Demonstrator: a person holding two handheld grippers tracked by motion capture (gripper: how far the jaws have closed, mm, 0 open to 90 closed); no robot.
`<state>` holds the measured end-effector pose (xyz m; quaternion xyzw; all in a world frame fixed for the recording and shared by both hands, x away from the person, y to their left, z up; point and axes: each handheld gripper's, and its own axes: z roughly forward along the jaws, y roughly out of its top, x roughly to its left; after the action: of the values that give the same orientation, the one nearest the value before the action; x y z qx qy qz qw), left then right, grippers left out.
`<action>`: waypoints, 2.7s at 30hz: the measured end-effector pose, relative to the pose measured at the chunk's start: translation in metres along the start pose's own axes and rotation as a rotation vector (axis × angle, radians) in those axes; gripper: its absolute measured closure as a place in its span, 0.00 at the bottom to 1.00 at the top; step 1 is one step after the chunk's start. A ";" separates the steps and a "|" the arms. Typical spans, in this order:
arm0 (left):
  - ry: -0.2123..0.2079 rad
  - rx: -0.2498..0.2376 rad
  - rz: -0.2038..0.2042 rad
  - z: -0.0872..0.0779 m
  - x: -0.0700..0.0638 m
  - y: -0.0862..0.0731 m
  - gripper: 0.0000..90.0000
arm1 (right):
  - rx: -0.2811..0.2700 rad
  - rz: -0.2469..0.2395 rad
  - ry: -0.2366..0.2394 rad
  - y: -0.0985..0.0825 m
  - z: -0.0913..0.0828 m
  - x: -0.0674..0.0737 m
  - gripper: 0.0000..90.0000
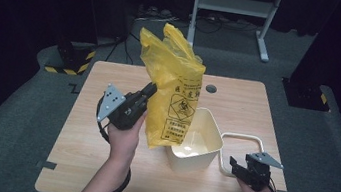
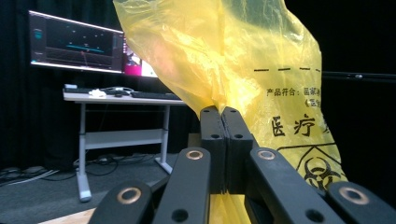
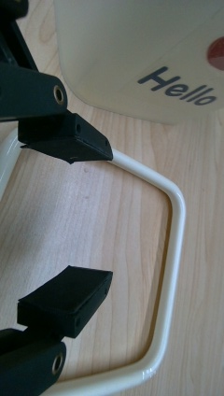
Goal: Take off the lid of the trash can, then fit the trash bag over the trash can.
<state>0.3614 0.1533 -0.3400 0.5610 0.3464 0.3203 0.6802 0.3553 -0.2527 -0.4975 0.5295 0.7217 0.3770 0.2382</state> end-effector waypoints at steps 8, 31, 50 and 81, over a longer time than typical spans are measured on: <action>-0.027 -0.007 -0.002 0.016 -0.012 -0.003 0.99 | -0.012 0.014 -0.006 -0.001 -0.004 -0.004 0.40; -0.054 0.037 -0.031 0.059 -0.022 -0.039 0.99 | -0.015 0.015 -0.009 -0.001 -0.005 -0.002 0.41; -0.097 0.125 0.000 0.037 -0.030 -0.071 0.99 | -0.037 0.014 0.013 0.001 -0.010 -0.005 0.41; -0.212 0.313 0.139 -0.003 -0.035 -0.093 0.91 | -0.010 -0.005 -0.007 0.001 0.000 0.001 0.41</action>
<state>0.3438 0.1113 -0.4281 0.7131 0.2787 0.2479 0.5936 0.3554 -0.2519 -0.4968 0.5278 0.7202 0.3781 0.2445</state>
